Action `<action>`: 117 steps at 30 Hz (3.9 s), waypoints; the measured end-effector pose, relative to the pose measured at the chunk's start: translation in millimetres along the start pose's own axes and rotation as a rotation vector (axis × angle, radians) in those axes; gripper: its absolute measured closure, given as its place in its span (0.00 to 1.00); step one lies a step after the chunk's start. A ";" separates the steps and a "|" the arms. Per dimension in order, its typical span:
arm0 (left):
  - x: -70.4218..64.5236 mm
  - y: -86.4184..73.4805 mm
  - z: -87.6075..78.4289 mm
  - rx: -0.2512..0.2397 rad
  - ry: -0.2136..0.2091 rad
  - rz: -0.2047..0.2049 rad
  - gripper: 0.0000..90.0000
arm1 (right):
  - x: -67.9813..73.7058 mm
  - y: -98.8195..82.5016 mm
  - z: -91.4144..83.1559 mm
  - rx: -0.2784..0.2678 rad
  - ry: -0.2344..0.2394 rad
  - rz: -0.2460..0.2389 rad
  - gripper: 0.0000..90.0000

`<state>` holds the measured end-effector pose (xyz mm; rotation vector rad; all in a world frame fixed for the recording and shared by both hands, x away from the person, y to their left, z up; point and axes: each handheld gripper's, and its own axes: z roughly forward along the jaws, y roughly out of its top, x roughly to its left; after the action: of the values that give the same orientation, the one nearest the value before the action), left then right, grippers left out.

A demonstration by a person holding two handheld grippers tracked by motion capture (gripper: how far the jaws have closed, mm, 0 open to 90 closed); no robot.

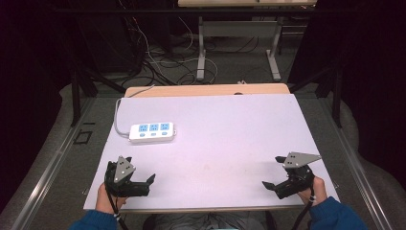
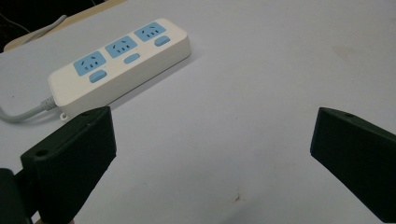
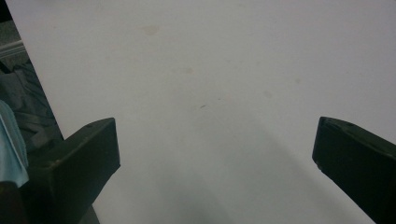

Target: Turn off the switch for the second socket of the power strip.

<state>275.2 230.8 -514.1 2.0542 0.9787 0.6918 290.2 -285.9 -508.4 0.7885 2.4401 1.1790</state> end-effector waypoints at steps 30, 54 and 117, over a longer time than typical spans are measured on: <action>1.9 4.6 1.2 0.051 0.054 -0.018 0.00 | -0.3 -2.0 0.5 0.011 0.030 -0.016 0.02; 21.0 16.9 4.2 0.091 0.102 -0.058 0.00 | 1.2 -1.8 2.1 0.029 0.027 -0.012 0.02; 75.0 53.0 77.7 0.115 0.126 -0.051 0.02 | 1.3 -2.2 5.1 0.049 0.035 -0.026 0.02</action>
<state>394.8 238.5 -505.2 2.0973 1.1631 0.7609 291.0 -283.1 -513.3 0.7529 2.5087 1.1375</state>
